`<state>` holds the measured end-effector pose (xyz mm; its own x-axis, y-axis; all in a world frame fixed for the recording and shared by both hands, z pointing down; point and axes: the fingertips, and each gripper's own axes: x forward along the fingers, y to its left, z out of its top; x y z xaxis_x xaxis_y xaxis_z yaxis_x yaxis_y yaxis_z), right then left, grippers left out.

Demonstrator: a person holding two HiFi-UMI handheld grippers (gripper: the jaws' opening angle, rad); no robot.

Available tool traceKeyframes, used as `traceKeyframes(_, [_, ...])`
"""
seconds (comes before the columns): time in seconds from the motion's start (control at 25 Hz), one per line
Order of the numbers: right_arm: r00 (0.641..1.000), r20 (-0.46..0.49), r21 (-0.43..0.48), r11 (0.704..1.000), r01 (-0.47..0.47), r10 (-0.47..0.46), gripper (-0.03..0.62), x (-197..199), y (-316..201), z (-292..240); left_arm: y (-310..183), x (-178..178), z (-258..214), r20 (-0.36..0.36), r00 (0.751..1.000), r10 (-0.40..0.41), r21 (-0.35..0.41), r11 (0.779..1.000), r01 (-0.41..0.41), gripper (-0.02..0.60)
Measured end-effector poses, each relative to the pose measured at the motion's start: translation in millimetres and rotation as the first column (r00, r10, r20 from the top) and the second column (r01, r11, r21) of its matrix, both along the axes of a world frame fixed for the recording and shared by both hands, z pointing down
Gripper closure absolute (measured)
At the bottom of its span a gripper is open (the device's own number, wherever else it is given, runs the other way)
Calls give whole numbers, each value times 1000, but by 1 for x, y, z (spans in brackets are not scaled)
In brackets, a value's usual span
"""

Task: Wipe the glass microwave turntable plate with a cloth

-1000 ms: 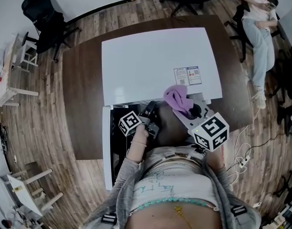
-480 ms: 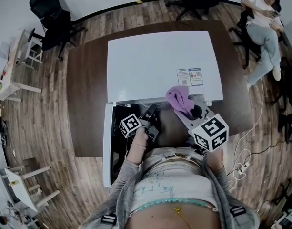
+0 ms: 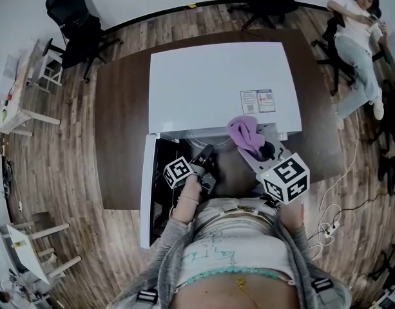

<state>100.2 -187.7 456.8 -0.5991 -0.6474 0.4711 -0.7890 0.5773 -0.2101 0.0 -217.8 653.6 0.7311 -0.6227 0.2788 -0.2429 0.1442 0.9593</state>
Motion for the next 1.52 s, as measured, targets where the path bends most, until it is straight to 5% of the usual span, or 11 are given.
traceKeyframes(1.52, [993,-95,-32,997,66,-69,473,14,41,24,54,4,9,7,999,-53,38,998,52,526])
